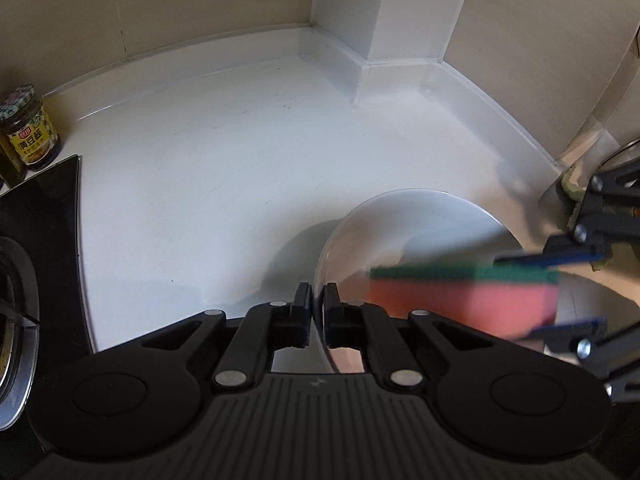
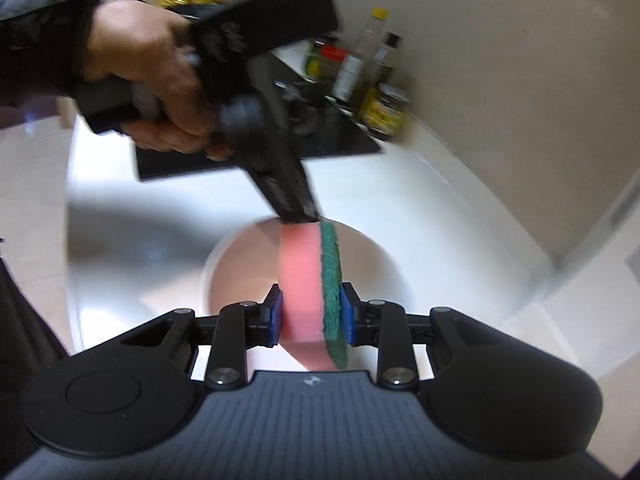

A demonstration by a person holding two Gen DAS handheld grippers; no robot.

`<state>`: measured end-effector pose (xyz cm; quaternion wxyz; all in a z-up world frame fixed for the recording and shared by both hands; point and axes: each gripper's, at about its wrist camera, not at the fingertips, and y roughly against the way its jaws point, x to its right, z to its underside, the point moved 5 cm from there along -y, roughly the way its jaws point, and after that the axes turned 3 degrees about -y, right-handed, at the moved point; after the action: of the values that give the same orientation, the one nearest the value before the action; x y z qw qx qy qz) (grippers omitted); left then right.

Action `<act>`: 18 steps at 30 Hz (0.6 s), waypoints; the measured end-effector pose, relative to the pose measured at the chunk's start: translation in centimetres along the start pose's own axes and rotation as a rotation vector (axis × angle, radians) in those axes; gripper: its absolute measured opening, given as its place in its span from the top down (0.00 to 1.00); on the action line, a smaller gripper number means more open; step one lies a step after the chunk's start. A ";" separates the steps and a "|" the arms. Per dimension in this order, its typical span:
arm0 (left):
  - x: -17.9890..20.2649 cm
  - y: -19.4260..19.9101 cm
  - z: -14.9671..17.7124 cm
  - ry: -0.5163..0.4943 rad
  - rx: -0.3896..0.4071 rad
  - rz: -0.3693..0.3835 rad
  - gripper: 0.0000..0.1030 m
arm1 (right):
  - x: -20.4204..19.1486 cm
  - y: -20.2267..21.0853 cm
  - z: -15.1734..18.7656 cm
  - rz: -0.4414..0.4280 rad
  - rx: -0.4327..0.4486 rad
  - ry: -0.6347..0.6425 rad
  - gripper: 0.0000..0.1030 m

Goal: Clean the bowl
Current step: 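Hold the bowl rim with the left gripper while the right gripper scrubs inside with the sponge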

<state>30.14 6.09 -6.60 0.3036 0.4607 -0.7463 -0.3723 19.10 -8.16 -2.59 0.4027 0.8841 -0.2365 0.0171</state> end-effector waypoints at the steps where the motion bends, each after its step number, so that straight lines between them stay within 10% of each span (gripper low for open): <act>1: -0.1 0.0 0.1 0.012 0.001 0.003 0.97 | -0.4 0.2 0.0 -0.022 0.000 0.016 0.75; 9: 0.1 0.5 0.9 0.065 0.001 -0.005 0.95 | -2.3 3.5 0.9 -0.106 -0.096 0.163 0.76; 18: 0.8 2.1 2.6 0.101 -0.017 -0.036 0.86 | -2.6 3.9 2.1 0.057 -0.147 0.288 0.76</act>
<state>26.78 6.73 -6.20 0.3379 0.4898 -0.7183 -0.3605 14.80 -10.83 -1.88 0.4954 0.8336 -0.2020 0.1376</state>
